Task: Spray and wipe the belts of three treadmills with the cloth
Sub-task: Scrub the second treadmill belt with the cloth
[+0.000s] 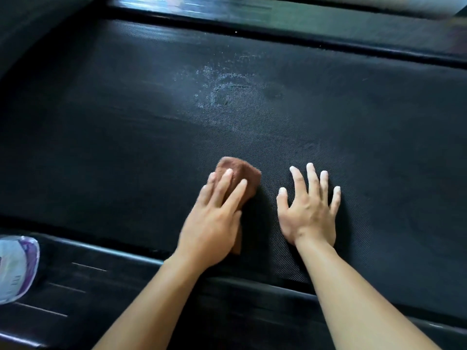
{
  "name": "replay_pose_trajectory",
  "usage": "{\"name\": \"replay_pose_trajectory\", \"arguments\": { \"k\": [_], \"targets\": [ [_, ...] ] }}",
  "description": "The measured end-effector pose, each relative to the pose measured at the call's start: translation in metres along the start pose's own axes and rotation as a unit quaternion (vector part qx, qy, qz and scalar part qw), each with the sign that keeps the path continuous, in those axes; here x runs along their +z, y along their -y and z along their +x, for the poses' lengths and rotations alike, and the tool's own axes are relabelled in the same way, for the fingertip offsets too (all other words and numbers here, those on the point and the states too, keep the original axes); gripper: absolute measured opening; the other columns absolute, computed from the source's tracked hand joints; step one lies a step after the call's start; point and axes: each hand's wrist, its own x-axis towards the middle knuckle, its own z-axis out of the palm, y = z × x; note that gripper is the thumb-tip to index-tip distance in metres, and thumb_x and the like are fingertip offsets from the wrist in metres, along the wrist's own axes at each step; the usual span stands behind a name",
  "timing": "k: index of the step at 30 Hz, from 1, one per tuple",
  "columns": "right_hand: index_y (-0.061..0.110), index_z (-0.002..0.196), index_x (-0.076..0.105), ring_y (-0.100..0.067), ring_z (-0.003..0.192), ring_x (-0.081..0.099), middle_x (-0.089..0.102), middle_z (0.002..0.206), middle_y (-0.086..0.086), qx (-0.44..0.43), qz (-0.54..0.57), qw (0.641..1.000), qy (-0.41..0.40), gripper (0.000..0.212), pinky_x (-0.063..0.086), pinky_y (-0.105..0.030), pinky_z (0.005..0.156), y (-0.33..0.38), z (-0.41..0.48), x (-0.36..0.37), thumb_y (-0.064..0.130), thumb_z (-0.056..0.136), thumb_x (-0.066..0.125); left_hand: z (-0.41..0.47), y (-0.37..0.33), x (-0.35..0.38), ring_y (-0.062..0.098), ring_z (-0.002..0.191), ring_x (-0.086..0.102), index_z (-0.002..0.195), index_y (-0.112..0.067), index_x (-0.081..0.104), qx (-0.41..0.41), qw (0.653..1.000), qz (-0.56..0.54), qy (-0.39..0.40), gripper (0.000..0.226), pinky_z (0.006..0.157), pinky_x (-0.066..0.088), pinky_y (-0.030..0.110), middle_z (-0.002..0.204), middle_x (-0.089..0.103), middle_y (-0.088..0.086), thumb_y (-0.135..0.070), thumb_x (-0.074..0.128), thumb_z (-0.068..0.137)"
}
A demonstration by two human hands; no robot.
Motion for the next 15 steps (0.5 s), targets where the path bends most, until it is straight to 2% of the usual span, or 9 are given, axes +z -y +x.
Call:
{"name": "replay_pose_trajectory", "arguments": {
  "k": [3, 8, 11, 15],
  "targets": [
    [0.037, 0.151, 0.026, -0.025, 0.152, 0.004, 0.012, 0.165, 0.002, -0.001, -0.002, 1.000, 0.000, 0.058, 0.001, -0.054, 0.122, 0.001, -0.001, 0.000, 0.053, 0.096, 0.027, -0.013, 0.042, -0.014, 0.040, 0.149, 0.020, 0.151, -0.017, 0.042, -0.060, 0.998, 0.000, -0.029, 0.058, 0.122, 0.021, 0.046, 0.162, 0.027, 0.013, -0.032, 0.040, 0.094],
    [0.037, 0.152, 0.027, -0.025, 0.152, 0.004, 0.013, 0.165, 0.002, -0.006, 0.005, 1.000, -0.001, 0.061, 0.000, -0.053, 0.122, 0.001, -0.001, -0.002, 0.054, 0.094, 0.024, 0.037, 0.073, -0.034, 0.031, 0.154, -0.002, 0.157, -0.024, 0.026, -0.219, 0.973, -0.036, -0.066, 0.060, 0.125, 0.009, 0.042, 0.168, 0.004, 0.004, -0.025, 0.049, 0.101],
    [0.036, 0.151, 0.030, -0.024, 0.152, 0.006, 0.016, 0.165, 0.002, -0.009, 0.024, 1.000, -0.003, 0.060, -0.002, -0.051, 0.122, -0.002, -0.001, -0.003, 0.054, 0.093, 0.027, 0.083, 0.058, -0.030, 0.033, 0.153, -0.004, 0.158, -0.022, 0.023, -0.225, 0.972, -0.028, -0.060, 0.060, 0.125, 0.004, 0.041, 0.168, 0.001, 0.008, -0.027, 0.045, 0.102],
    [0.028, 0.147, 0.043, -0.022, 0.151, 0.014, 0.027, 0.161, -0.001, 0.007, 0.140, 0.990, -0.011, 0.055, -0.001, -0.042, 0.123, -0.010, 0.001, -0.008, 0.043, 0.094, 0.037, 0.126, 0.000, -0.009, 0.040, 0.152, -0.001, 0.159, -0.019, 0.021, -0.158, 0.987, 0.000, -0.020, 0.062, 0.125, 0.000, 0.041, 0.167, 0.002, 0.014, -0.028, 0.043, 0.102]
  ]
}}
